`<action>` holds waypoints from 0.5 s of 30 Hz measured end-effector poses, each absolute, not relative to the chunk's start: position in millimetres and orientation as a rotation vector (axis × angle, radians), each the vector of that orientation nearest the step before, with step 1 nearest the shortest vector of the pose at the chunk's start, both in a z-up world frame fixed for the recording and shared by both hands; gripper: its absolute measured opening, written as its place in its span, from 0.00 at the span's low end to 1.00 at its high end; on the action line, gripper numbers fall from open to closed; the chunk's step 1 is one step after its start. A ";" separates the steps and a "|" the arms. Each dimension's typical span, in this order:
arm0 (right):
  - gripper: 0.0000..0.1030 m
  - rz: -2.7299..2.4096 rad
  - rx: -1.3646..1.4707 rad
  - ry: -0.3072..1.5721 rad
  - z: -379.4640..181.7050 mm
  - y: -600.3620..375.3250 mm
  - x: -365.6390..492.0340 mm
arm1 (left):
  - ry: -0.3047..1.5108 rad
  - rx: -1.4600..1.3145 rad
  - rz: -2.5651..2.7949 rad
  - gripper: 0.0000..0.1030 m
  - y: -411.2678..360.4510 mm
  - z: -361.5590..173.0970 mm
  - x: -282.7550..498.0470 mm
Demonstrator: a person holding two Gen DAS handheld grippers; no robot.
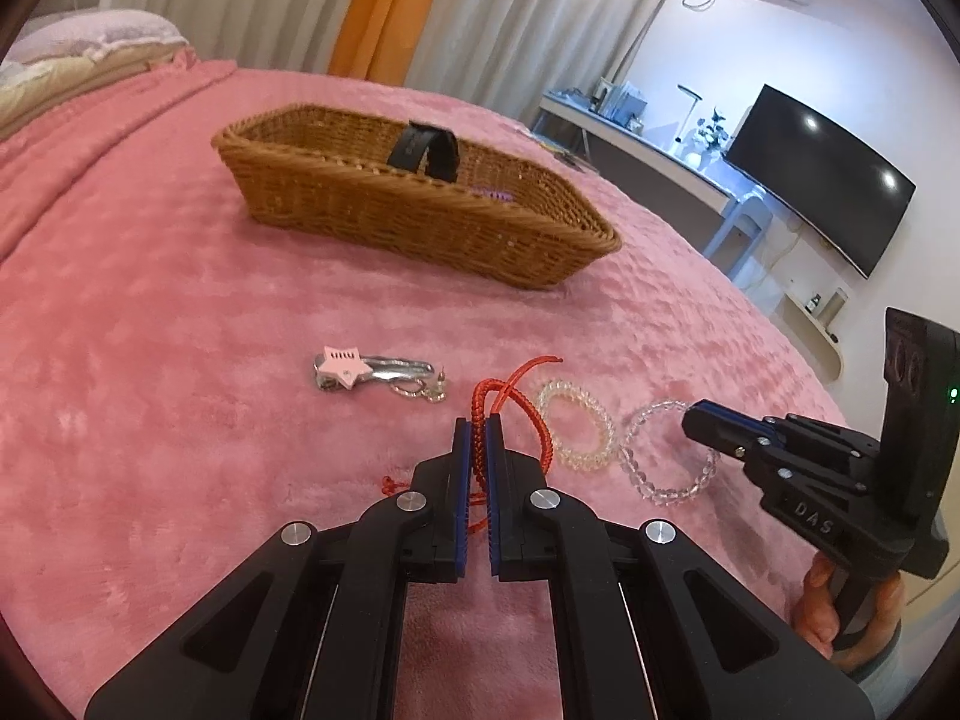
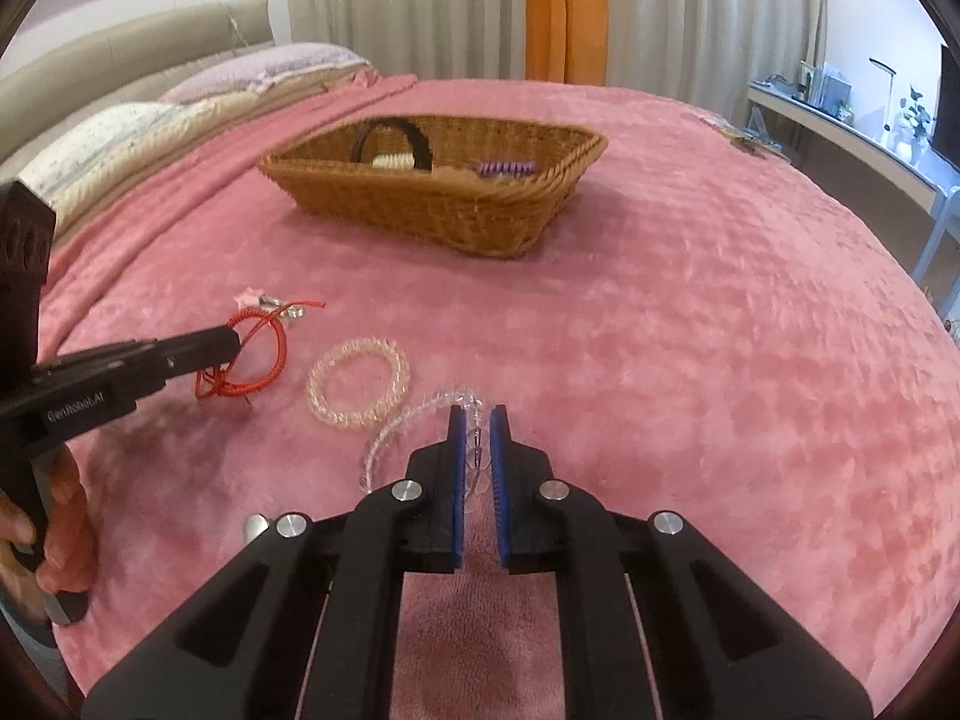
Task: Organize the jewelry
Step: 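Carry both bracelets into the basket and open both tools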
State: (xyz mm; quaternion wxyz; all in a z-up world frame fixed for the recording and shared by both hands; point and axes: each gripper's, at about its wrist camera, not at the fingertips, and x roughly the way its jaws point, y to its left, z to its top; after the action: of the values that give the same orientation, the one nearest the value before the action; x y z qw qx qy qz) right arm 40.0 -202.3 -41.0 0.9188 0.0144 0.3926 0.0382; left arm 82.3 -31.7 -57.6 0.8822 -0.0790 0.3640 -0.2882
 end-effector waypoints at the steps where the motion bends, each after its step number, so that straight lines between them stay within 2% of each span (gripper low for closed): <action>1: 0.06 0.082 0.038 0.804 -38.5 -202.8 39.8 | 0.746 -0.167 -0.596 0.02 -30.0 -54.8 81.1; 7: 0.06 0.120 0.105 0.813 -9.9 -207.0 44.5 | 0.718 -0.179 -0.573 0.02 -22.5 -31.7 78.3; 15: 0.06 0.145 0.059 0.710 63.7 -202.2 63.4 | 0.613 -0.107 -0.514 0.02 -18.7 53.4 86.0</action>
State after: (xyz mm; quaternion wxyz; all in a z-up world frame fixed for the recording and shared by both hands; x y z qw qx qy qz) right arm 63.4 -202.2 63.7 0.9347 0.0287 0.3472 0.0710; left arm 86.0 -18.7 53.4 0.9197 -0.0522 0.2983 -0.2501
